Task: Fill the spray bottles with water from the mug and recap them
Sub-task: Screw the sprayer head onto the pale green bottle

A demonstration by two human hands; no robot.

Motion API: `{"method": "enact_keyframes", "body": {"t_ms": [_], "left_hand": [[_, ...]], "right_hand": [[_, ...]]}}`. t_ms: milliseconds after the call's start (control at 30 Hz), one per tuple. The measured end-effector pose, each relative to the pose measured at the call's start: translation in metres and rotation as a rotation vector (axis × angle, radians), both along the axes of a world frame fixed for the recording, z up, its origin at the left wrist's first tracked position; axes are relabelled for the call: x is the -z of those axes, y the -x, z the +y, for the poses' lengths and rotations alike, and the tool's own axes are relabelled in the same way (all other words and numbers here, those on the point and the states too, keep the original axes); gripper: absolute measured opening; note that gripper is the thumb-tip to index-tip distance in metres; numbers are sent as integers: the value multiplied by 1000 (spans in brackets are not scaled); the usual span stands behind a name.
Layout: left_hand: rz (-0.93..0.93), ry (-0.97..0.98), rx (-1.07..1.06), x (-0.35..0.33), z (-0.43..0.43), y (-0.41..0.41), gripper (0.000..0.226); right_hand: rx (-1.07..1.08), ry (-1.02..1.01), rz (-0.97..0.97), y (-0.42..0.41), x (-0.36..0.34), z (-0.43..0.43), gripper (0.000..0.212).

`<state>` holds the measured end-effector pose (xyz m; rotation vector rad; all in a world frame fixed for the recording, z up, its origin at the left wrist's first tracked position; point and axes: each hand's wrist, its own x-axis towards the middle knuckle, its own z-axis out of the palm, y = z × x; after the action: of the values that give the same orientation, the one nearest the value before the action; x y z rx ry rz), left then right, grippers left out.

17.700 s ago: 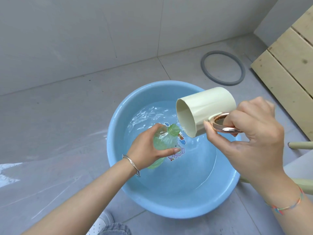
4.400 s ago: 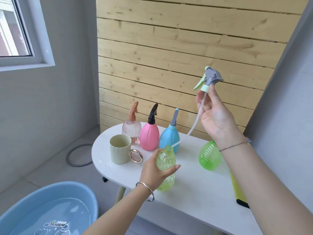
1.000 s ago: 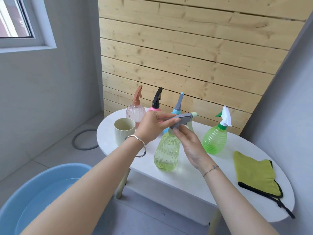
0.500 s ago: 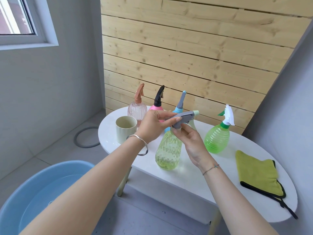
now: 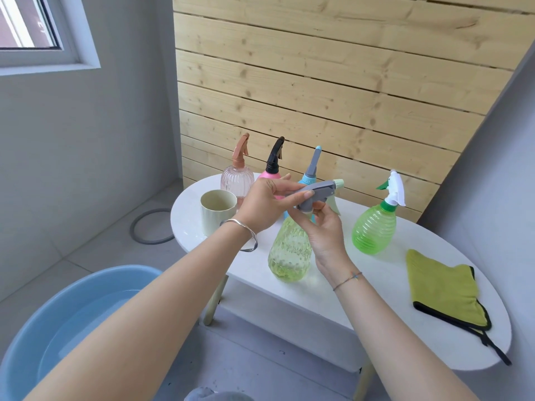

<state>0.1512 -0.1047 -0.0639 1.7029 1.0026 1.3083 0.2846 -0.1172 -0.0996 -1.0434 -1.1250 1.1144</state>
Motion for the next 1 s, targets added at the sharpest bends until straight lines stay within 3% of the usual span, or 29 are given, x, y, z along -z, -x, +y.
{"method": "enact_keyframes", "body": {"t_ms": [67, 267, 367, 467, 600, 667, 733, 867, 1000], "left_hand": [[7, -14, 0, -1, -1, 0, 19], [43, -4, -6, -2, 1, 1, 24], [48, -21, 1, -4, -4, 0, 22], [77, -9, 27, -9, -9, 1, 22], [163, 185, 2, 6, -7, 20, 60], [267, 295, 66, 33, -10, 32, 90], [380, 339, 150, 57, -14, 35, 105], [371, 245, 157, 73, -11, 17, 85], [339, 219, 97, 84, -9, 10, 81]], "right_hand": [[32, -6, -10, 6, 1, 0, 27], [-302, -67, -24, -19, -6, -4, 24], [-206, -45, 1, -13, -7, -3, 20], [-105, -4, 34, -4, -6, -1, 30], [-216, -4, 3, -11, -9, -2, 28], [-337, -1, -16, -22, -9, -2, 31], [-415, 2, -50, -31, -11, -1, 36], [-235, -11, -39, -23, -10, 0, 26], [-56, -44, -80, -7, -3, -2, 40]]}}
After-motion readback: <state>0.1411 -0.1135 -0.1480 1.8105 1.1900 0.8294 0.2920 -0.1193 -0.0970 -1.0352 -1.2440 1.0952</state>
